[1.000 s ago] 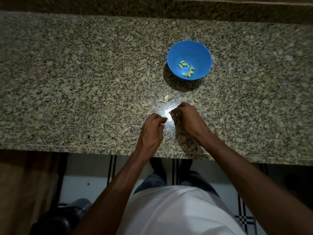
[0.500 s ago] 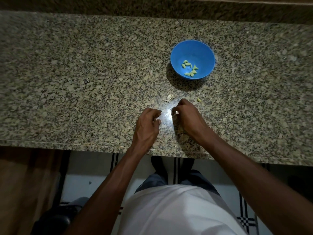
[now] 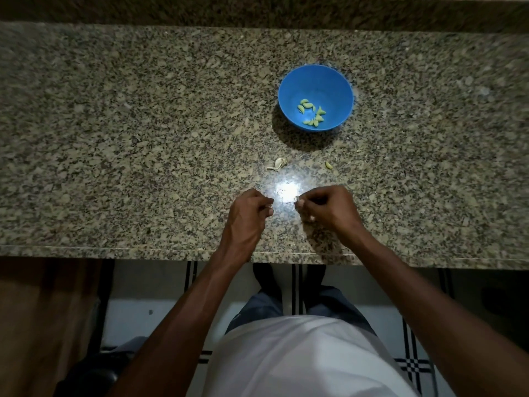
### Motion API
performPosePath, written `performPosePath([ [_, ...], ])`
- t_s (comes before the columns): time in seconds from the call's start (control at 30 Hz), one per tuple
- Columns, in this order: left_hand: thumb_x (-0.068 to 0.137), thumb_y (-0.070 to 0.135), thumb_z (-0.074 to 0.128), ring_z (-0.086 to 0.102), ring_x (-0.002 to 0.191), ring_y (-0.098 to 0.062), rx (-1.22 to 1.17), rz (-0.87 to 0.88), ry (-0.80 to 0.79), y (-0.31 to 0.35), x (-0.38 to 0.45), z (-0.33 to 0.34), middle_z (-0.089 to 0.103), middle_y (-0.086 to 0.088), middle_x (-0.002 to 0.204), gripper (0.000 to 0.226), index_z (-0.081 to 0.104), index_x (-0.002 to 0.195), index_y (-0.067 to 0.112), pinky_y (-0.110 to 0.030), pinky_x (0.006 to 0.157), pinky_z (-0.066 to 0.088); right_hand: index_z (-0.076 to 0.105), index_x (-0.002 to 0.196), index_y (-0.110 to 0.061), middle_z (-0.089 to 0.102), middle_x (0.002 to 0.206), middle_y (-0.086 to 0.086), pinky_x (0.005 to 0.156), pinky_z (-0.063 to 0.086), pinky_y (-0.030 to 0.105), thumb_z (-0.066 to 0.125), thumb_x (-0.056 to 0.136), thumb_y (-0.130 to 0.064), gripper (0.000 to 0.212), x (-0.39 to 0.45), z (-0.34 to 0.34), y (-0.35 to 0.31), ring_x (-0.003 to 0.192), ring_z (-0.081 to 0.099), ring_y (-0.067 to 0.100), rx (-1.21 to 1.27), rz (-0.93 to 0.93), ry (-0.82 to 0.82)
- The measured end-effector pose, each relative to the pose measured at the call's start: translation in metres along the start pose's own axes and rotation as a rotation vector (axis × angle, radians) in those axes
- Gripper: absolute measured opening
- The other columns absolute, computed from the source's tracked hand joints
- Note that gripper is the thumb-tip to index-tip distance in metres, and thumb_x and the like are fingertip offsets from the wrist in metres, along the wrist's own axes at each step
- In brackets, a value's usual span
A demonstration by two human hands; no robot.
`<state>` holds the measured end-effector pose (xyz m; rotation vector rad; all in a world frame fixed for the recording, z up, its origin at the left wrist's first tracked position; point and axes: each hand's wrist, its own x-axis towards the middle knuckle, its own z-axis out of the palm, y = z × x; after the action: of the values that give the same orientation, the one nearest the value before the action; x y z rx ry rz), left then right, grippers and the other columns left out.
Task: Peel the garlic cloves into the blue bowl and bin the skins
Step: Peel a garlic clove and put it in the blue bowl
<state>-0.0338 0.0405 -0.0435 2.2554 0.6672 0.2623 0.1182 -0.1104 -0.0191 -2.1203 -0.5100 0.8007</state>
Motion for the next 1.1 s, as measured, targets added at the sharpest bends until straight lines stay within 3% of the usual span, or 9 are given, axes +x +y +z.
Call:
performPosePath([
  [0.07,0.091,-0.008,0.073,0.064,0.077,-0.01,0.016,-0.009,-0.007,0.0,0.002,0.008,0.067,-0.015,0.097,0.013,0.078,0.102,-0.006,-0.013,0.073,0.057,0.084,0.093,-0.013,0.081,0.086,-0.001,0.078,0.062,0.033,0.086,0.087,-0.019,0.008,-0.001,-0.012,0.007,0.082,0.079,0.015,0.154,0.089,0.01],
  [0.13,0.089,-0.011,0.072,0.066,0.075,-0.023,0.072,-0.034,-0.015,0.0,0.003,0.016,0.064,-0.014,0.089,0.008,0.077,0.089,-0.005,-0.04,0.064,0.062,0.083,0.092,-0.011,0.081,0.084,0.003,0.075,0.062,0.031,0.084,0.088,-0.014,0.005,-0.003,-0.021,0.009,0.08,0.079,0.018,0.285,0.113,0.022],
  [0.17,0.085,-0.014,0.072,0.065,0.074,-0.026,0.146,-0.04,-0.024,0.001,0.003,0.018,0.063,-0.012,0.085,0.012,0.076,0.084,-0.003,-0.044,0.06,0.059,0.082,0.091,-0.012,0.081,0.082,0.002,0.073,0.06,0.026,0.083,0.088,-0.013,0.003,-0.003,-0.025,0.009,0.078,0.079,0.015,0.321,0.107,0.034],
  [0.27,0.075,-0.019,0.068,0.062,0.075,-0.025,0.315,-0.052,-0.037,0.011,0.003,0.019,0.063,-0.007,0.085,0.023,0.074,0.08,0.003,-0.043,0.058,0.056,0.082,0.092,-0.012,0.081,0.082,0.0,0.068,0.057,0.016,0.083,0.089,-0.01,0.003,-0.004,-0.032,0.01,0.078,0.078,0.01,0.389,0.091,0.063],
  [0.43,0.063,-0.026,0.05,0.053,0.081,-0.03,0.431,-0.055,0.01,0.027,-0.006,0.028,0.058,-0.014,0.087,0.037,0.06,0.083,0.003,-0.036,0.061,0.04,0.082,0.1,-0.004,0.081,0.094,0.009,0.08,0.062,0.026,0.083,0.089,-0.013,0.014,-0.009,-0.039,0.021,0.088,0.079,0.019,0.428,0.089,0.01],
  [0.53,0.08,-0.016,0.057,0.057,0.082,-0.025,0.285,-0.146,0.014,0.03,-0.006,0.03,0.061,-0.008,0.087,0.027,0.061,0.085,0.01,-0.03,0.067,0.036,0.082,0.101,-0.006,0.081,0.096,0.01,0.084,0.061,0.027,0.083,0.09,-0.015,0.014,-0.014,-0.046,0.027,0.093,0.079,0.02,0.5,0.145,-0.038],
  [0.67,0.1,0.016,0.067,0.067,0.082,-0.009,-0.049,-0.377,0.028,0.048,-0.002,0.031,0.073,0.004,0.091,0.007,0.072,0.096,0.015,-0.025,0.069,0.051,0.081,0.103,-0.007,0.081,0.098,0.009,0.084,0.059,0.026,0.083,0.09,-0.016,0.016,-0.018,-0.055,0.03,0.095,0.078,0.019,0.621,0.225,-0.12],
  [0.9,0.094,0.017,0.072,0.069,0.082,0.0,-0.043,-0.318,0.055,0.057,-0.035,0.021,0.076,0.007,0.09,0.005,0.075,0.09,0.017,-0.011,0.068,0.051,0.08,0.105,-0.001,0.081,0.101,0.012,0.077,0.061,0.022,0.082,0.09,-0.011,0.018,-0.021,-0.049,0.024,0.091,0.079,0.019,0.594,0.146,-0.241],
  [1.1,0.097,0.009,0.073,0.076,0.079,-0.016,-0.443,-0.51,0.249,0.047,-0.076,0.011,0.076,-0.004,0.083,0.003,0.075,0.097,0.012,-0.026,0.066,0.058,0.079,0.105,0.0,0.08,0.1,0.013,0.092,0.061,0.032,0.081,0.091,-0.01,0.018,-0.024,-0.02,0.013,0.095,0.077,0.023,0.642,0.177,-0.389],
])
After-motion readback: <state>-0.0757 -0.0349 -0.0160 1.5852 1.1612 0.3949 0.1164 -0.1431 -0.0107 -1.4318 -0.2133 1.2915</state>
